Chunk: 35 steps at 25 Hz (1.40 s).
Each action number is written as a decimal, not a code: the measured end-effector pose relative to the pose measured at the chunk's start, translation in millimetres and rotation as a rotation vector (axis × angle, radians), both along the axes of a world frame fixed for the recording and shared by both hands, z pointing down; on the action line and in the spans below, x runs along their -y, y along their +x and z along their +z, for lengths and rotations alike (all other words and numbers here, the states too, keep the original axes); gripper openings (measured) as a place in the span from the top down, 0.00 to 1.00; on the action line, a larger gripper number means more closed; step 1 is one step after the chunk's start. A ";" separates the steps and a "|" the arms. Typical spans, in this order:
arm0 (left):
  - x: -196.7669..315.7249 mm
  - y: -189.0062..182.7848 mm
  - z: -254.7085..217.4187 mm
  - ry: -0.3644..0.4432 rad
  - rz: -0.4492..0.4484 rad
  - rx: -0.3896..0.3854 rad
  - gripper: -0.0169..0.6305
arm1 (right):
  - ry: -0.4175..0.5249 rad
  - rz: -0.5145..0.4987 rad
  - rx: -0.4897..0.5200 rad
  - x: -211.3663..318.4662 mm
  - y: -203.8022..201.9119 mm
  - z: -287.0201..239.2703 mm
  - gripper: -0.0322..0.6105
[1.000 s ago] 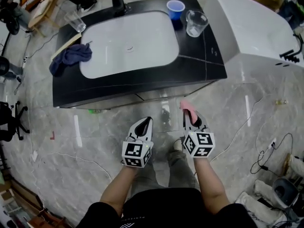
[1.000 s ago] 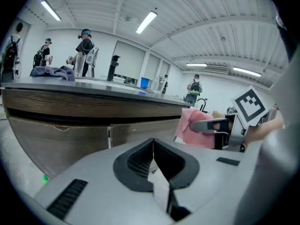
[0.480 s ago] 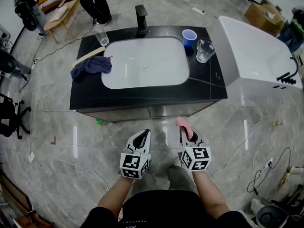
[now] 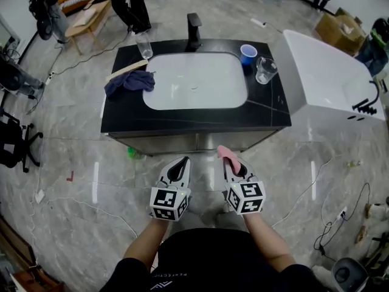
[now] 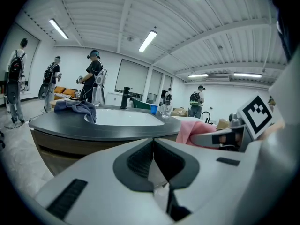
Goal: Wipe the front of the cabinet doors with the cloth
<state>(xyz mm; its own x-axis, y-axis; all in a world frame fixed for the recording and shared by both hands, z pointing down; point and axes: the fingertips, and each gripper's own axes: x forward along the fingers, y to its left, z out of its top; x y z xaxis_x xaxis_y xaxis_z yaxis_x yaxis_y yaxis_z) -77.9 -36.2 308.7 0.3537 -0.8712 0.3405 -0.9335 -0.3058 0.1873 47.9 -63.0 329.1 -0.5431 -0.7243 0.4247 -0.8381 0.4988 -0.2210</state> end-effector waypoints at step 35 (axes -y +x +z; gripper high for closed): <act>-80.1 -9.6 -32.1 0.046 -0.053 0.019 0.96 | -0.011 -0.205 0.049 -90.5 -55.9 -39.3 0.89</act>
<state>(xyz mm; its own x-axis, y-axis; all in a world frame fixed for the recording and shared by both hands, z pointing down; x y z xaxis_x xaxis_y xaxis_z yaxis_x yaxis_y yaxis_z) -87.5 43.9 276.7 0.3001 -0.9036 0.3058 -0.9520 -0.2634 0.1560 -8.0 27.5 289.8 -0.6989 -0.5920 0.4013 -0.7073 0.6554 -0.2650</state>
